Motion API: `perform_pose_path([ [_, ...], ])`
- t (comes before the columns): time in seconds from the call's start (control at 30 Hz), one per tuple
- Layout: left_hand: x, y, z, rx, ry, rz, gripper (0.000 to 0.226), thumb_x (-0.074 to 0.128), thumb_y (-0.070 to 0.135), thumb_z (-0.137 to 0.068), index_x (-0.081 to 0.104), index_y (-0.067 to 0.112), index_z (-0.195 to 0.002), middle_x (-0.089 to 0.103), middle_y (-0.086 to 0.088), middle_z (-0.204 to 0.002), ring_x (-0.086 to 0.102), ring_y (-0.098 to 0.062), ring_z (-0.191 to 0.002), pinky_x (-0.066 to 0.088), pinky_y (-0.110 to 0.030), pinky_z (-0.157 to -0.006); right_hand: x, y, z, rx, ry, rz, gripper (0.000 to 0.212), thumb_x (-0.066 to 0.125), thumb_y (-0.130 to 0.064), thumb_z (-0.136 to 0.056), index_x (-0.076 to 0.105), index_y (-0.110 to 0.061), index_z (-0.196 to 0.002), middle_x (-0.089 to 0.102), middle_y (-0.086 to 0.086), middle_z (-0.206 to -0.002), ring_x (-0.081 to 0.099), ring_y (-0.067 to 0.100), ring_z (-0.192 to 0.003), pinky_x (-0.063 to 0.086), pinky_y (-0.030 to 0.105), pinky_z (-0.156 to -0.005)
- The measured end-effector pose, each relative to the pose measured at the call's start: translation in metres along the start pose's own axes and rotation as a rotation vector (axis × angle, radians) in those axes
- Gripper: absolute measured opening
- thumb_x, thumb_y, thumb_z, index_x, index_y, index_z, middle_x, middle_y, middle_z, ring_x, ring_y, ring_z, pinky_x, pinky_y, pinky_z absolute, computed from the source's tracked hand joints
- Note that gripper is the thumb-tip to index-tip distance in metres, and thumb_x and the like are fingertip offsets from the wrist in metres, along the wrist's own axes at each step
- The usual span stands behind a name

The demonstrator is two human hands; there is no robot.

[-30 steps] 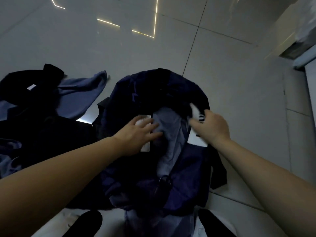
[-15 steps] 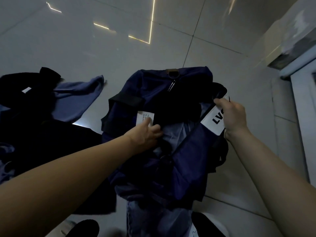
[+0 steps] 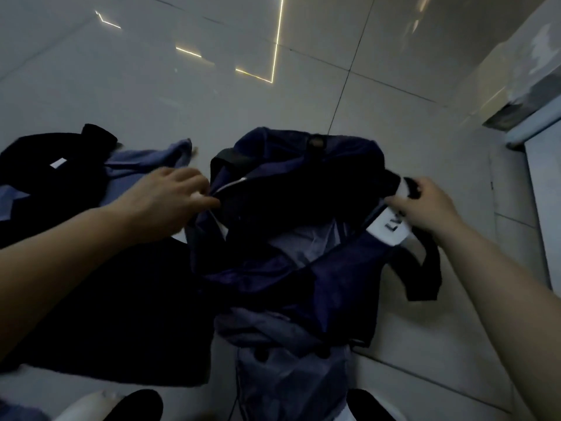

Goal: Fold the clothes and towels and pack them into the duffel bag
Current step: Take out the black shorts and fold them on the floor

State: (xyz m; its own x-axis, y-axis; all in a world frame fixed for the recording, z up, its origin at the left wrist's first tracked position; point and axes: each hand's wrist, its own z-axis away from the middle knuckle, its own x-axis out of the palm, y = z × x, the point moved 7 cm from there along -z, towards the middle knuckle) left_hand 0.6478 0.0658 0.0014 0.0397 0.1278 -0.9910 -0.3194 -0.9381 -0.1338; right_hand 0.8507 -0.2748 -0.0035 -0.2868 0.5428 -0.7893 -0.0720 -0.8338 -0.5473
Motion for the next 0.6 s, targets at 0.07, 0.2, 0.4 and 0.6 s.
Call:
perform_pose_path([
  [0.07,0.013,0.010,0.003,-0.085,-0.028,0.115,0.038,0.046,0.028,-0.074,0.071,0.019,-0.100,0.061,-0.013,-0.102,0.060,-0.036,-0.091,0.050,-0.041,-0.056,0.020,0.003,0.006,0.007,-0.059,0.088,0.072,0.072,-0.033,-0.081,0.036,-0.019,-0.142,0.051,0.011,-0.133,0.053,0.031,-0.113,0.045,0.040,-0.090],
  [0.2,0.021,0.052,0.001,-0.043,-0.009,0.154,0.040,0.041,0.034,-0.080,0.074,0.017,-0.094,0.059,-0.015,-0.126,0.055,-0.037,-0.117,0.051,-0.046,-0.080,0.028,-0.044,0.057,-0.579,0.273,0.458,0.076,0.068,-0.039,-0.078,0.036,-0.016,-0.143,0.041,0.014,-0.140,0.038,0.035,-0.131,0.035,0.053,-0.104],
  [0.4,0.039,0.106,-0.013,0.165,-0.249,0.022,0.073,0.035,0.068,-0.081,0.060,0.018,-0.128,0.062,-0.008,-0.125,0.055,-0.027,-0.121,0.013,-0.058,-0.110,0.116,-0.045,0.116,-0.846,-0.513,1.109,0.090,0.042,-0.076,-0.076,0.024,-0.028,-0.151,0.044,0.001,-0.146,0.024,0.022,-0.144,-0.009,0.061,-0.114],
  [0.6,0.029,0.109,-0.004,0.147,-0.494,-0.068,0.076,0.075,0.064,-0.053,0.064,0.021,-0.115,0.059,-0.002,-0.099,0.058,-0.026,-0.093,0.013,-0.068,-0.108,0.100,-0.064,0.152,-1.005,-0.473,1.151,0.052,0.073,-0.057,-0.068,0.058,-0.019,-0.099,0.061,0.000,-0.094,0.054,0.023,-0.091,0.031,0.034,-0.084],
])
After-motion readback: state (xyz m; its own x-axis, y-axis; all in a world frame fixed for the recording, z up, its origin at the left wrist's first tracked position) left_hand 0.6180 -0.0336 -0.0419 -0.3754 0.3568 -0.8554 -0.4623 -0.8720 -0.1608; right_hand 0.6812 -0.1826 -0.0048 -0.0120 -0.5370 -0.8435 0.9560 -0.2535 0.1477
